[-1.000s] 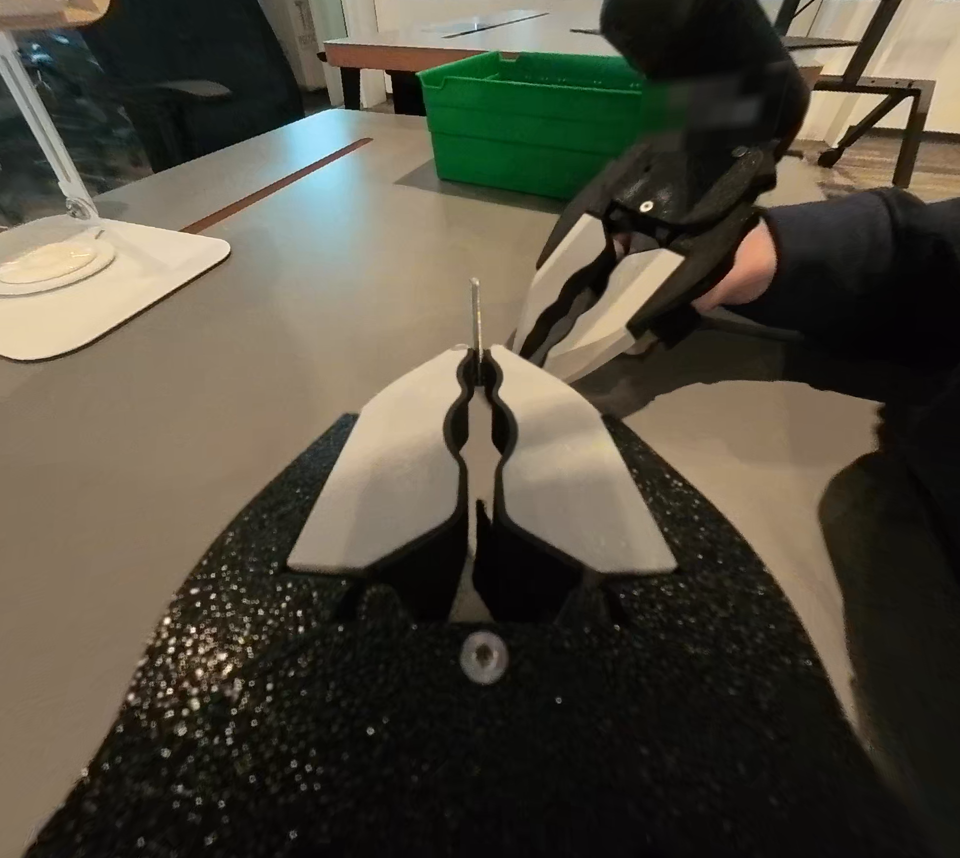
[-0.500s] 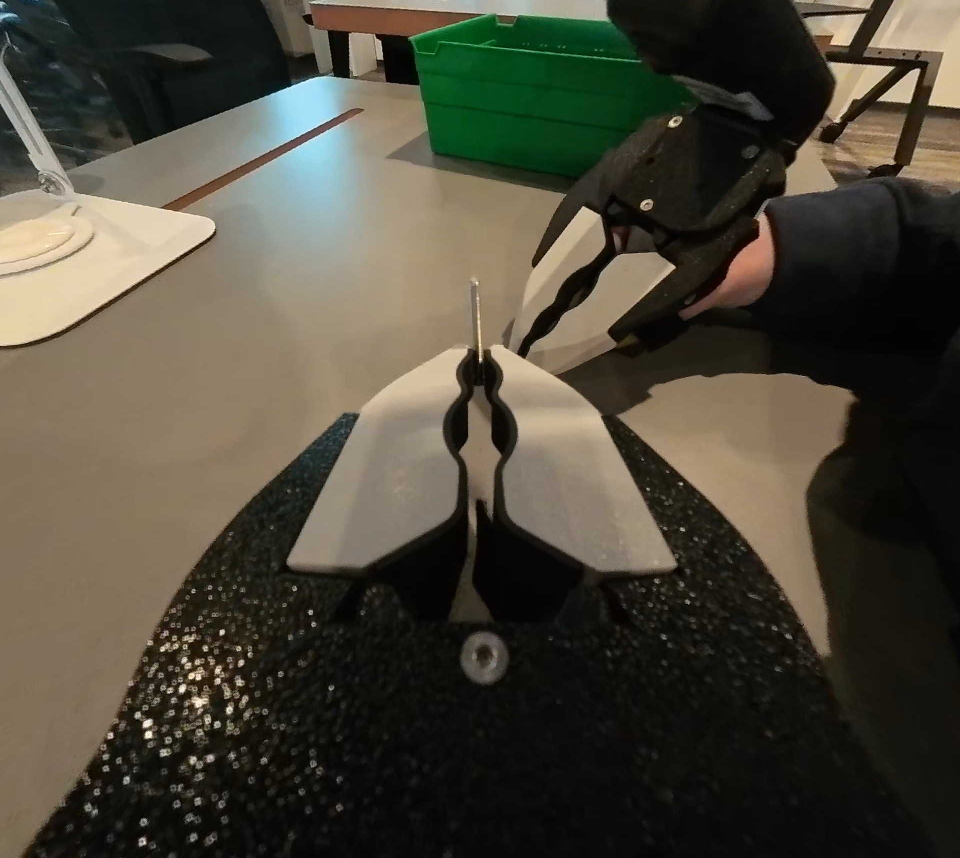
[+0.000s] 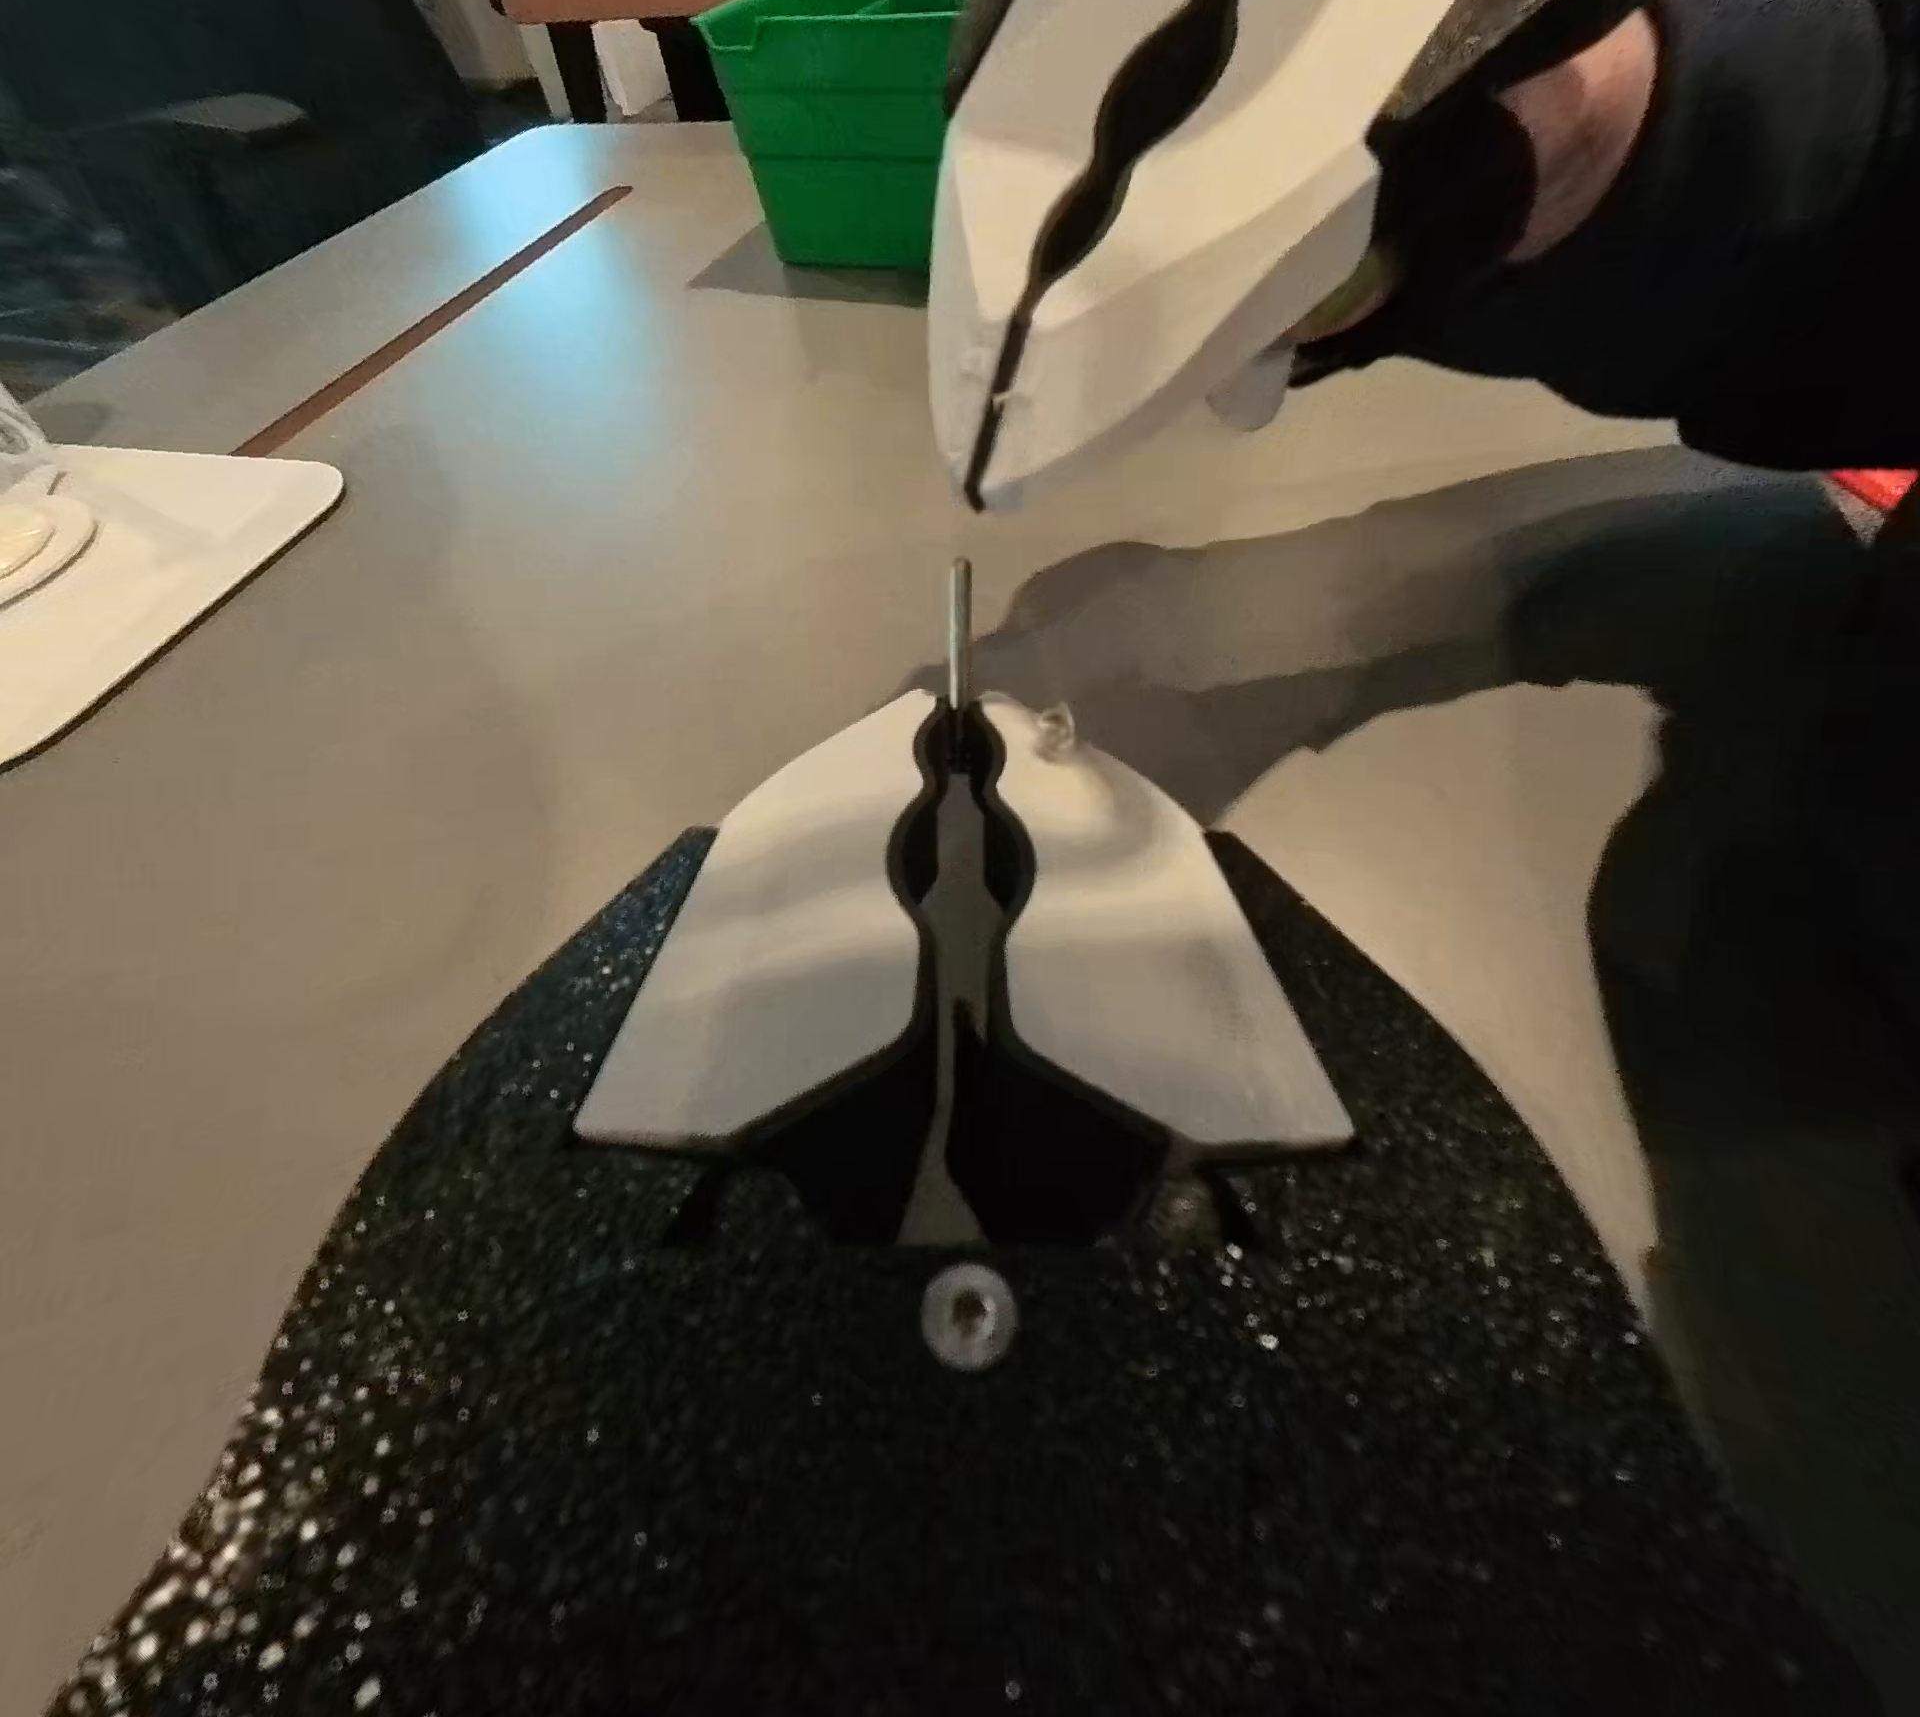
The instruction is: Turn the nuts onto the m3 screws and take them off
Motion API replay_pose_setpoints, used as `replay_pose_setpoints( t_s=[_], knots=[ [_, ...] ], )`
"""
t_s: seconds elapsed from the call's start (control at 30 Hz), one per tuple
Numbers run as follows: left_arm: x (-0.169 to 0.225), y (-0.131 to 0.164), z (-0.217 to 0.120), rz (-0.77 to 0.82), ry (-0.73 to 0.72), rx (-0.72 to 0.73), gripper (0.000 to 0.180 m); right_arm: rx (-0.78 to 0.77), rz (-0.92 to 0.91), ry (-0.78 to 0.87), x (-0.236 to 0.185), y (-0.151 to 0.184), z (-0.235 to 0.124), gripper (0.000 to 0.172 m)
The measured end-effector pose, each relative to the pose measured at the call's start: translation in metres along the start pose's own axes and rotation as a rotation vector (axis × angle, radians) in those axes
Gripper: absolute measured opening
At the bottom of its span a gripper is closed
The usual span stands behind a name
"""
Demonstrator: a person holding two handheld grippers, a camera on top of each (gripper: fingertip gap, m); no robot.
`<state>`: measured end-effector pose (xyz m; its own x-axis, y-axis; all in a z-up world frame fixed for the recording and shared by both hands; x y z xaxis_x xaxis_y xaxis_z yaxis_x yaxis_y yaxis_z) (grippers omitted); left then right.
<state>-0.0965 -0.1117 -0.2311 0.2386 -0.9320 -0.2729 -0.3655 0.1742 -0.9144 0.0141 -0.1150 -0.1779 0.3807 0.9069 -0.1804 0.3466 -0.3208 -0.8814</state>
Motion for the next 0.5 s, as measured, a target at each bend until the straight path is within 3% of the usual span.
replay_pose_setpoints(
  t_s=[0.2, 0.5],
  knots=[
    [-0.004, 0.002, -0.002, -0.02, -0.033, -0.013, 0.002, -0.006, 0.006, 0.037, 0.005, 0.003, 0.0, 0.0],
    [-0.023, 0.009, -0.017, -0.095, -0.222, -0.012, 0.003, 0.102, 0.172, 0.154, 0.024, 0.044, 0.013, 0.0]
  ],
)
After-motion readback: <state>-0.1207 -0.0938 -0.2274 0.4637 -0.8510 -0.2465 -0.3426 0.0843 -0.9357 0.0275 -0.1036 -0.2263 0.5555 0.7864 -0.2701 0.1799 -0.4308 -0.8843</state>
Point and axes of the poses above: each gripper's, where its closed fingertips meet, z out along the fingers, y out of its underside, x = y × z across the jaws, the point moved 7 cm from there along -z, back along the fingers, and after that the axes turned 12 degrees about z, right-handed, at the moved point
